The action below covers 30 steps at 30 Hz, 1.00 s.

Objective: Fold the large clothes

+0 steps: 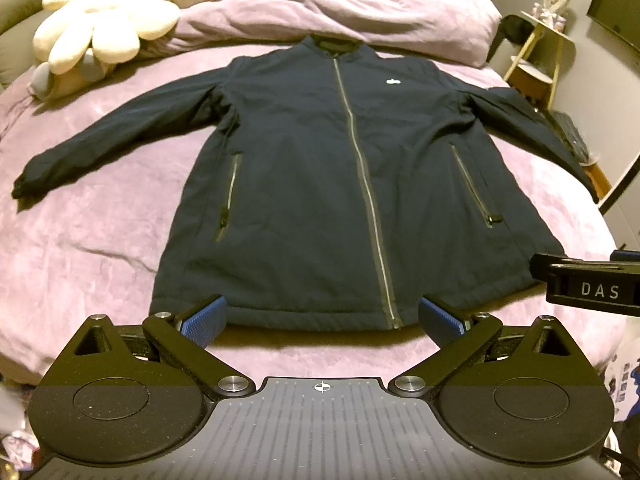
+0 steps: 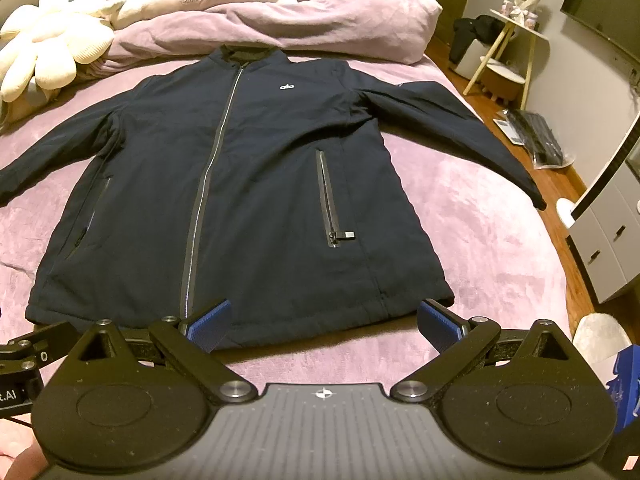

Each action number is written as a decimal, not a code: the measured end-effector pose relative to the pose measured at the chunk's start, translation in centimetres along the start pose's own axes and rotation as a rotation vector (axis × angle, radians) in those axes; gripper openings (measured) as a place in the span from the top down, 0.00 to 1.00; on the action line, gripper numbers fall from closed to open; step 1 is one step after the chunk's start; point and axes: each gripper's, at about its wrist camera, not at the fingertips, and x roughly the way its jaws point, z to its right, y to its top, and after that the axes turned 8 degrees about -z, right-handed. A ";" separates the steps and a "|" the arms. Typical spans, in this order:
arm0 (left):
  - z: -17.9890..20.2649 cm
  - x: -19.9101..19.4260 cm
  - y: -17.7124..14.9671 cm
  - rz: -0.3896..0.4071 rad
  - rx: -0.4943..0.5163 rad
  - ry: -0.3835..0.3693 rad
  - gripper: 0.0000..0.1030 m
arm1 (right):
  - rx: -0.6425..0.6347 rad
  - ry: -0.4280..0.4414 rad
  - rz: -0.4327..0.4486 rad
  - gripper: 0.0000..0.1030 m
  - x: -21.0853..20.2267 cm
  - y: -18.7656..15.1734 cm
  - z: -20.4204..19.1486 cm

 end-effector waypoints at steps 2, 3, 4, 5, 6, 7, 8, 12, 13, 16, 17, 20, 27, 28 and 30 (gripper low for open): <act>0.0 0.0 0.0 0.001 -0.001 0.000 0.00 | -0.001 0.000 0.000 0.04 0.0 0.0 0.0; 0.0 -0.1 0.0 0.003 -0.001 0.000 0.00 | 0.000 0.000 0.001 0.04 0.0 0.0 0.0; 0.0 -0.1 0.0 0.004 -0.001 0.001 0.00 | -0.002 -0.002 0.002 0.04 0.0 0.0 -0.1; 0.0 -0.1 0.0 0.004 0.000 0.001 0.00 | -0.002 -0.002 0.003 0.04 0.0 0.0 -0.1; 0.0 -0.1 0.0 0.004 0.000 0.002 0.00 | -0.004 -0.003 0.004 0.04 0.0 0.1 -0.2; 0.0 -0.1 0.1 0.004 0.000 0.002 0.00 | -0.004 -0.002 0.003 0.04 0.0 0.1 -0.2; 0.0 -0.1 0.1 0.004 0.000 0.002 0.00 | -0.004 -0.002 0.003 0.04 0.0 0.1 -0.2; 0.0 -0.1 0.1 0.004 0.000 0.002 0.00 | -0.005 -0.003 0.004 0.04 -0.1 0.1 -0.3; 0.0 -0.1 0.1 0.004 0.000 0.003 0.00 | -0.004 -0.002 0.004 0.04 -0.1 0.1 -0.3; 0.0 -0.1 0.1 0.005 0.000 0.004 0.00 | -0.005 -0.003 0.005 0.04 -0.1 0.1 -0.3; 0.0 -0.1 0.2 0.005 0.000 0.005 0.00 | -0.005 -0.003 0.005 0.04 -0.1 0.1 -0.3; 0.0 -0.1 0.2 0.004 0.000 0.006 0.00 | -0.004 -0.003 0.004 0.04 0.0 0.1 -0.3; 0.1 0.0 0.4 0.000 0.001 0.007 0.00 | -0.004 -0.002 0.002 0.04 0.0 0.2 -0.3; 0.1 0.0 0.4 0.000 0.001 0.007 0.00 | -0.004 -0.002 0.002 0.04 0.0 0.3 -0.4; 0.1 0.1 0.5 -0.002 0.001 0.007 0.00 | -0.005 -0.001 0.000 0.04 0.0 0.2 -0.3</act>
